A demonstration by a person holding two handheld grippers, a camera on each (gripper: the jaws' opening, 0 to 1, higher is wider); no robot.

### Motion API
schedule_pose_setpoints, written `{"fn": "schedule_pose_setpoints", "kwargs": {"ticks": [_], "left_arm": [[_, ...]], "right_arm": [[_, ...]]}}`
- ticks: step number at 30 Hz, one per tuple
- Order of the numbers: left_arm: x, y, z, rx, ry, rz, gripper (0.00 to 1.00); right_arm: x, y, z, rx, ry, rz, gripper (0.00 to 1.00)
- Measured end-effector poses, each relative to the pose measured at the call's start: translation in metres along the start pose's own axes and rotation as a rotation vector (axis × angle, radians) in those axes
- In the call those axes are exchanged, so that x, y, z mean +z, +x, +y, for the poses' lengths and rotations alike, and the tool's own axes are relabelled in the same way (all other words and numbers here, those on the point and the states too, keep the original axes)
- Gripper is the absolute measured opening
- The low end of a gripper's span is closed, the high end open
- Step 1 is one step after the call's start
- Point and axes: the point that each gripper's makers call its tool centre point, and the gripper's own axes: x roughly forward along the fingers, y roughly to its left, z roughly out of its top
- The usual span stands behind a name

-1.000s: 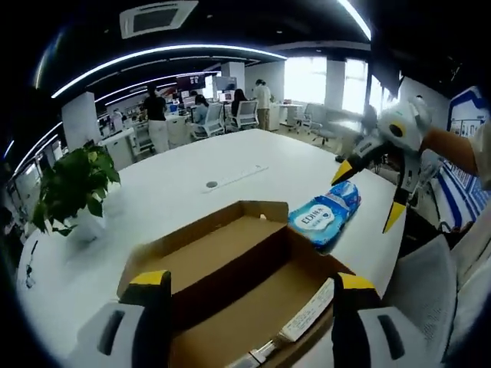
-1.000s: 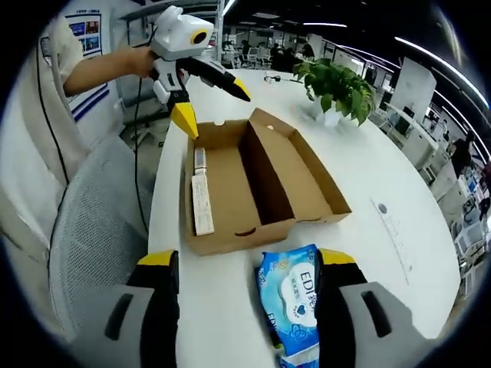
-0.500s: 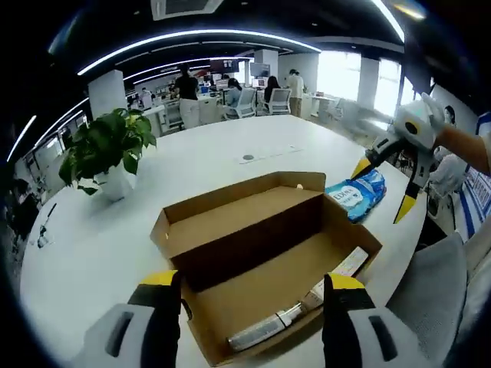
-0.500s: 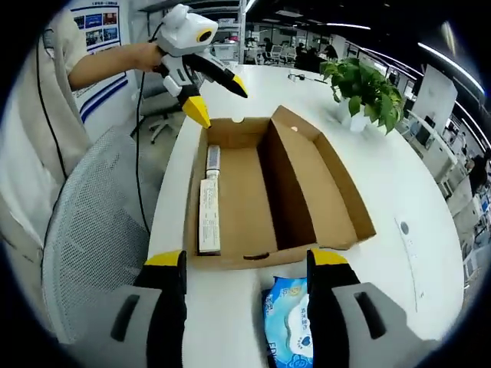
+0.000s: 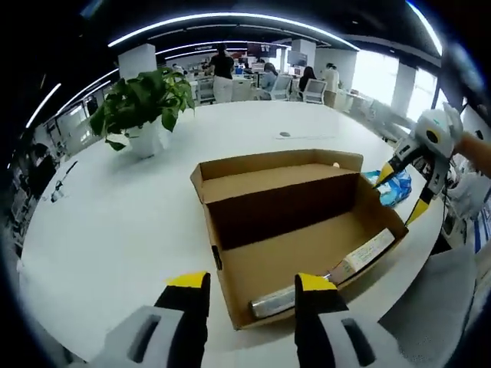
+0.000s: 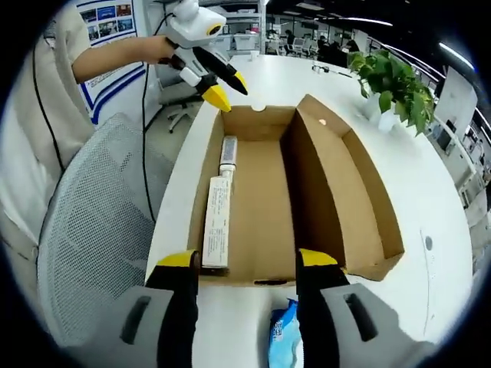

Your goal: Operate the shoe box by opening the lid, removing the specified soft item, and placing it in the target area until the item is outside and the box remains undamaged.

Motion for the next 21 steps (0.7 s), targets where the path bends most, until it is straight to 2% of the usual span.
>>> {"fn": "schedule_pose_setpoints", "kwargs": {"ticks": [2, 12, 15, 21], "left_arm": [[-0.005, 0.001, 0.003, 0.008, -0.013, 0.009, 0.38], [-0.019, 0.006, 0.002, -0.001, -0.077, 0.042, 0.25], [-0.022, 0.008, 0.004, 0.005, -0.085, 0.055, 0.22], [-0.029, 0.010, 0.009, 0.020, -0.079, 0.080, 0.13]], "right_arm": [[-0.001, 0.005, 0.002, 0.020, 0.001, 0.009, 0.42], [-0.008, 0.028, 0.005, 0.089, 0.006, 0.053, 0.41], [-0.005, 0.034, 0.005, 0.111, 0.026, 0.045, 0.38], [0.000, 0.045, 0.009, 0.161, 0.071, 0.030, 0.37]]}}
